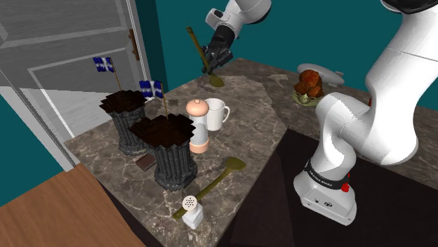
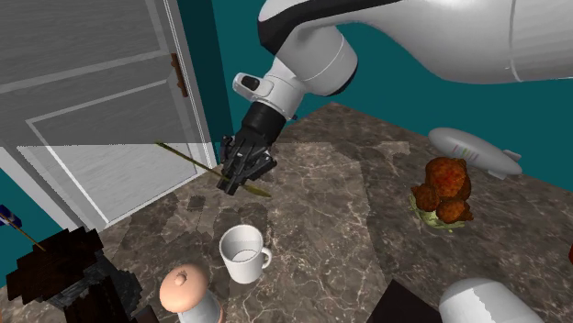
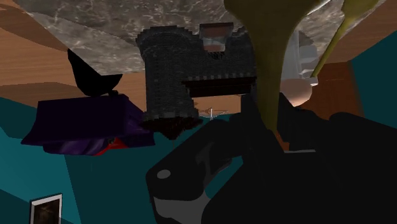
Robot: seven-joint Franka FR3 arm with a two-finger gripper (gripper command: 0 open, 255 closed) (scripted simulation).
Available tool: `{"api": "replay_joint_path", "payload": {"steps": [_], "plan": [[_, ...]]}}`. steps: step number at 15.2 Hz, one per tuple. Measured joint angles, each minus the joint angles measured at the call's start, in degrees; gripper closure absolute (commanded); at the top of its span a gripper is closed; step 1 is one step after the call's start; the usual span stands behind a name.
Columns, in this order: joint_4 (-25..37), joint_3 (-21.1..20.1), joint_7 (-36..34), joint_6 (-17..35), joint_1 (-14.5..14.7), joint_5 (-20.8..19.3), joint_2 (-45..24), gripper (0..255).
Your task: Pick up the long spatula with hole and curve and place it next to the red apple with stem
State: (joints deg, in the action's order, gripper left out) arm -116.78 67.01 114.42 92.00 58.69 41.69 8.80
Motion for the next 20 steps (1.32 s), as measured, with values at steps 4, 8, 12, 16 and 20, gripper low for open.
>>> {"api": "replay_joint_path", "payload": {"steps": [4,8,12,16,20], "plan": [[2.0,-1.0,-2.6,-1.2,-0.2,-0.9,1.4,255],[4.0,-2.1,-5.3,-2.4,-0.6,-1.8,2.9,255],[6.3,-2.9,-7.7,-4.0,-0.8,-2.4,3.9,255],[8.8,-3.3,-9.8,-5.7,-0.8,-2.5,4.3,255],[11.2,-3.4,-11.6,-7.4,-0.6,-2.4,4.4,255]]}}
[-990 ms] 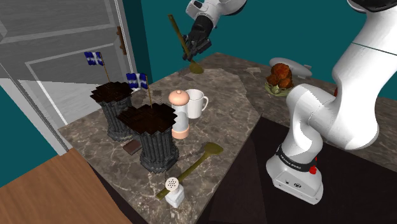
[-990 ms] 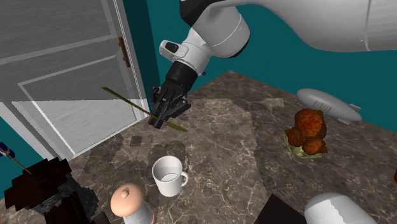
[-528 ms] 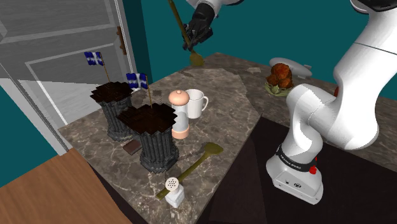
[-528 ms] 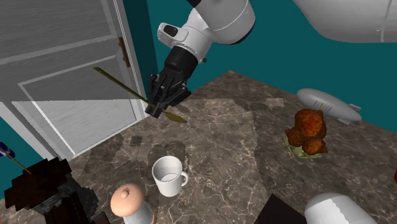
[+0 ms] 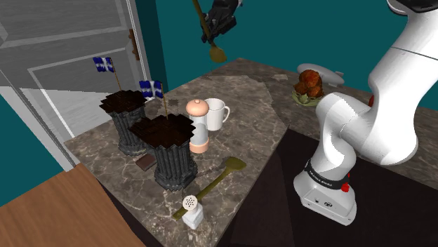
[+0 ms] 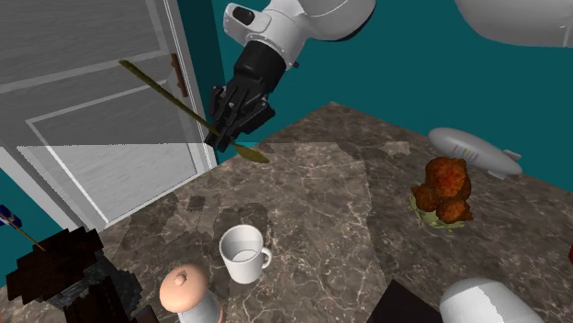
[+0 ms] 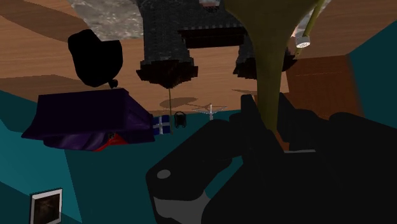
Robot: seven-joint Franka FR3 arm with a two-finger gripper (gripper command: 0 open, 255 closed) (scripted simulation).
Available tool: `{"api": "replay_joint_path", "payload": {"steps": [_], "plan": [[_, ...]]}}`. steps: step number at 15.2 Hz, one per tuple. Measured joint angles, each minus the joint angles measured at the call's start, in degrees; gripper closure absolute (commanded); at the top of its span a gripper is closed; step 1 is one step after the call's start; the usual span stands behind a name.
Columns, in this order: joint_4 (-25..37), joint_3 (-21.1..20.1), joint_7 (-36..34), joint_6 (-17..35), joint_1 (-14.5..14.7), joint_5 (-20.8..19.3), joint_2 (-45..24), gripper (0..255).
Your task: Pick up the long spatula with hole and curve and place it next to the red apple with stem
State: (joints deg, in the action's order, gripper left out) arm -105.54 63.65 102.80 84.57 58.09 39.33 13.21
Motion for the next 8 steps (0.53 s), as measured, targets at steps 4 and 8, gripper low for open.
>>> {"api": "replay_joint_path", "payload": {"steps": [4,8], "plan": [[3.3,0.5,-1.8,-2.4,0.4,0.5,-0.4,255],[6.5,1.0,-3.7,-4.6,1.0,1.2,-0.9,255]]}}
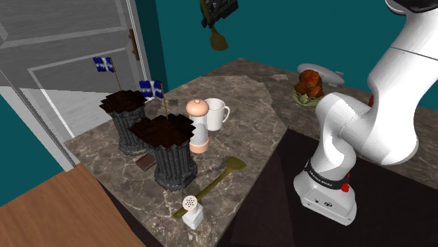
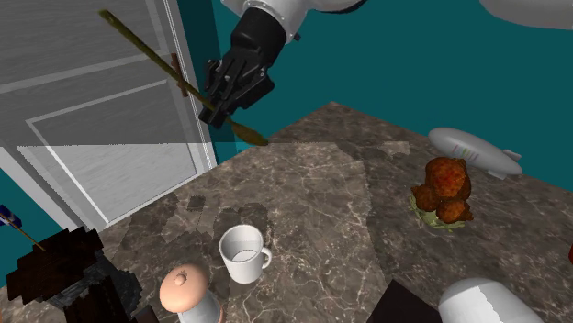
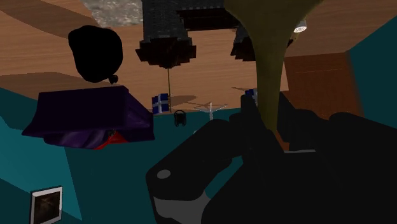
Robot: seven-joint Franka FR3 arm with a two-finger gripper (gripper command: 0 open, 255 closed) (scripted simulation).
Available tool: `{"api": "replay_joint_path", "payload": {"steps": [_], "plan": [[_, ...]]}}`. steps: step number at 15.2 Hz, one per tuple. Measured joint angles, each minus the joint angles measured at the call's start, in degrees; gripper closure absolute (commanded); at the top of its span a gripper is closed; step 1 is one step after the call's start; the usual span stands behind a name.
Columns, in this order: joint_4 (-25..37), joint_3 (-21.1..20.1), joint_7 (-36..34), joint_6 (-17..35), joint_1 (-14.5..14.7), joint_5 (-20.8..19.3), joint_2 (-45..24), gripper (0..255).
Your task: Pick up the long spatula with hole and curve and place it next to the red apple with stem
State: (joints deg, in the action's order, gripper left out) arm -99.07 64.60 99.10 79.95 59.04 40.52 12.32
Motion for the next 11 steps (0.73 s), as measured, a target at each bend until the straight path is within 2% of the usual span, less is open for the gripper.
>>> {"api": "replay_joint_path", "payload": {"steps": [4,11], "plan": [[3.5,1.0,-1.7,-2.5,0.7,1.1,-1.0,255],[10.4,5.1,-3.6,-8.1,2.5,4.7,-4.6,255]]}}
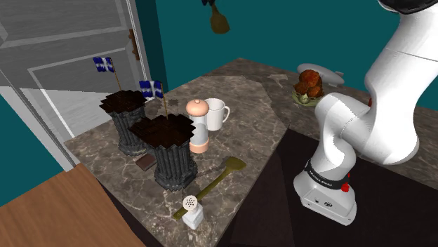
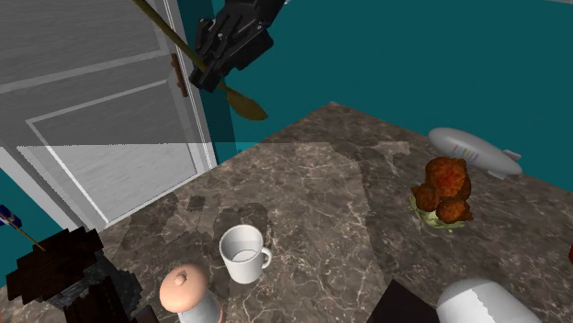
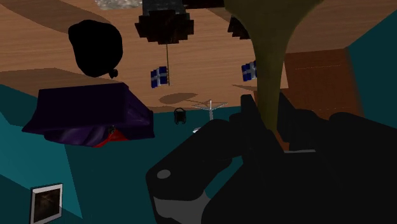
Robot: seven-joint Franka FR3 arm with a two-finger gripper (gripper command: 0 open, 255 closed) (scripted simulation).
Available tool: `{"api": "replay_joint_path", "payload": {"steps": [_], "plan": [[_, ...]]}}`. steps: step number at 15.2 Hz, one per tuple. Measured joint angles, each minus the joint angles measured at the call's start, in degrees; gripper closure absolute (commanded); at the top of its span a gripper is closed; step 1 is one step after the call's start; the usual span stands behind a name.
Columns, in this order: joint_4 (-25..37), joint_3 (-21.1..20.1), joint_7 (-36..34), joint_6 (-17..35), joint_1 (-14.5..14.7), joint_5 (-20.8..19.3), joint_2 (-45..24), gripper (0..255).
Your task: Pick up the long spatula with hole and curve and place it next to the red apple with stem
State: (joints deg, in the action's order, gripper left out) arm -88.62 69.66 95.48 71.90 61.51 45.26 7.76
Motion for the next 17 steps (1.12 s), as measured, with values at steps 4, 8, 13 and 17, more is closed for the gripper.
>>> {"api": "replay_joint_path", "payload": {"steps": [4,8,13,17], "plan": [[4.8,4.3,-0.4,-4.6,0.9,4.3,-4.2,255],[4.7,2.2,-3.2,-3.9,1.7,1.2,0.4,255],[-6.3,-12.0,-4.9,0.7,-8.5,-10.6,15.0,255],[-11.9,-15.8,-4.5,-0.1,-14.3,-15.3,22.1,255]]}}
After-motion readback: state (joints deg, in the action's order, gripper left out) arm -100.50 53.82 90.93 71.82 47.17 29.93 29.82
